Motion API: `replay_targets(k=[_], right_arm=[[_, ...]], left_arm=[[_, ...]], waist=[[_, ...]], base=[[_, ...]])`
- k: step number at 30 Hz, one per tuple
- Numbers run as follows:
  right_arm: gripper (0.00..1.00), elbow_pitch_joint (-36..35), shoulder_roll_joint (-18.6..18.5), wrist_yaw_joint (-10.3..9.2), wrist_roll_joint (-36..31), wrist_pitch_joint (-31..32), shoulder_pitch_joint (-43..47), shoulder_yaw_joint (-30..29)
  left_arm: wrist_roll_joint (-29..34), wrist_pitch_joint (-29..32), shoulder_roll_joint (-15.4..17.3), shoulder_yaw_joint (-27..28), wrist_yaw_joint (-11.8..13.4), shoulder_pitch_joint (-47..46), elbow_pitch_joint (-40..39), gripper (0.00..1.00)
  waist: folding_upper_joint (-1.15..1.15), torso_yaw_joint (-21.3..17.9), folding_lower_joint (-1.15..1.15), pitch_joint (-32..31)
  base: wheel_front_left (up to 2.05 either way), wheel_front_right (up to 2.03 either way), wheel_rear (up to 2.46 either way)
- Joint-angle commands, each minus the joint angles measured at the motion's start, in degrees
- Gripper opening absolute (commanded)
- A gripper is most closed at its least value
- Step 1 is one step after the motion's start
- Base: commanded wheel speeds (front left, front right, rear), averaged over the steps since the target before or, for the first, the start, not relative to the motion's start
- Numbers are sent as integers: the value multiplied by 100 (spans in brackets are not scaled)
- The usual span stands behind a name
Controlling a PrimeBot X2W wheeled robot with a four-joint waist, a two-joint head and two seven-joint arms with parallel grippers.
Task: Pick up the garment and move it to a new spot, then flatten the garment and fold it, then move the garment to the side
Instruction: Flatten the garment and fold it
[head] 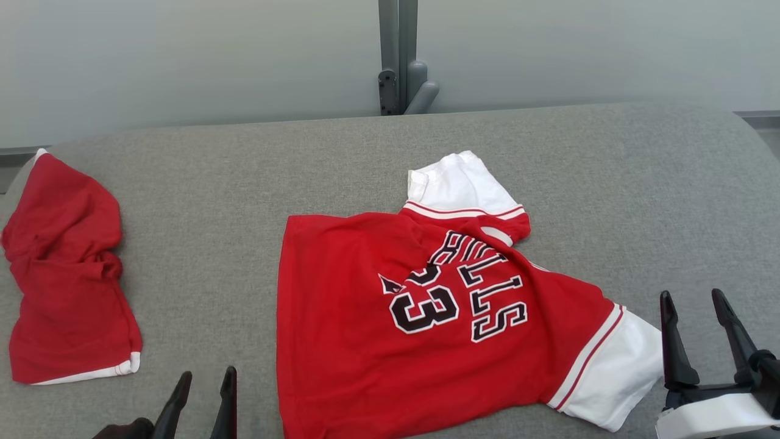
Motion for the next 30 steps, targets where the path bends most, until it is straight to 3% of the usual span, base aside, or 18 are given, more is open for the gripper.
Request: replay_targets(k=[1,6,15,20,25,30], right_arm=[[100,-27,-30,0,-5,-18,109,-45],[100,85,-129,0,-79,-18,212,-61],[100,349,-169,0,-171,-19,219,44],[100,376,-130,0,-228,-19,128,134],[100,350,-123,0,-251,-19,72,198],[100,336,-94,0,-278,-19,69,221]], left_arm=[[224,-28,-94,173,-10,108,-82,100],[905,-32,-526,771,-213,308,-39,100],[1913,-33,-1220,1839,-968,545,273,100],[2232,-29,-1496,2201,-1176,588,282,100],[2412,-30,-1710,2403,-1326,457,220,100],[2447,-30,-1739,2172,-1361,290,178,100]], waist=[[0,43,0,-53],[0,66,0,-106],[0,17,0,-169],[0,-8,0,-206],[0,0,0,-230],[0,11,0,-271]], base=[[0,0,0],[0,0,0],[0,0,0],[0,0,0],[0,0,0],[0,0,0]])
